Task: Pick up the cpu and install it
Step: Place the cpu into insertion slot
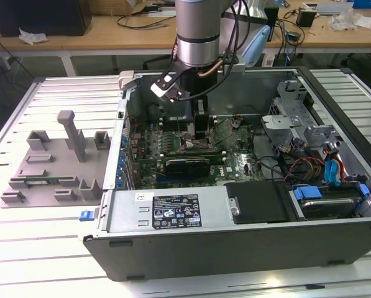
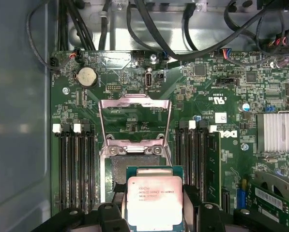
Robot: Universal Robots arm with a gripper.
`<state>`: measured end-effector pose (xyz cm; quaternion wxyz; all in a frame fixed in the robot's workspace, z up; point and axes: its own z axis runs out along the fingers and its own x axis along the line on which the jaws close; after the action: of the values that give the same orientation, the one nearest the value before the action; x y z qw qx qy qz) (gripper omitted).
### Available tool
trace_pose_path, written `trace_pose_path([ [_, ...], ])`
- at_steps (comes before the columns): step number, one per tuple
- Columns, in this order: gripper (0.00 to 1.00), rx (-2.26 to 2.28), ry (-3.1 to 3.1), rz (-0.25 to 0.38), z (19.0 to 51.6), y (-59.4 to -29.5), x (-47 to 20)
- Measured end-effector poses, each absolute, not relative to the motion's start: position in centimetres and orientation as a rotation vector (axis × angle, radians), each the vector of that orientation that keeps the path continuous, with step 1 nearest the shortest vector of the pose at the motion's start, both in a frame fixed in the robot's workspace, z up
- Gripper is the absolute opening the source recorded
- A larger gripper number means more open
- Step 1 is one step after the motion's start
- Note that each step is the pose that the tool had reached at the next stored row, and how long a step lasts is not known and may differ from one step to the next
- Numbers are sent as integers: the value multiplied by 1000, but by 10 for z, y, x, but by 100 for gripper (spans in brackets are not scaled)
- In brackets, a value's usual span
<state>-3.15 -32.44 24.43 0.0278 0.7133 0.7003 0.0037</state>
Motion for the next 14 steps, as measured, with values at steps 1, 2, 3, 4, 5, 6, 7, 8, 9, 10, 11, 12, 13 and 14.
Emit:
trace_pose_path([
  [1,55,2202,2162,11,244,-324,-32],
  [2,55,2201,2163,11,242,-324,-32],
  [3,55,2200,2164,11,240,-324,-32],
  [4,55,2199,2166,12,239,-324,-31],
  [5,55,2197,2167,12,238,-324,-32],
  [6,55,2195,2169,12,237,-324,-32],
  [7,55,2194,2171,12,236,-324,-32],
  [8,55,2190,2174,12,235,-323,-32],
  [9,55,2187,2177,12,234,-322,-32],
  [10,55,2185,2180,12,233,-322,-32],
  [11,55,2181,2183,12,233,-321,-32],
  [12,55,2177,2187,12,231,-320,-31],
  [13,55,2176,2189,12,230,-320,-31],
  [14,55,2174,2191,11,228,-320,-31],
])
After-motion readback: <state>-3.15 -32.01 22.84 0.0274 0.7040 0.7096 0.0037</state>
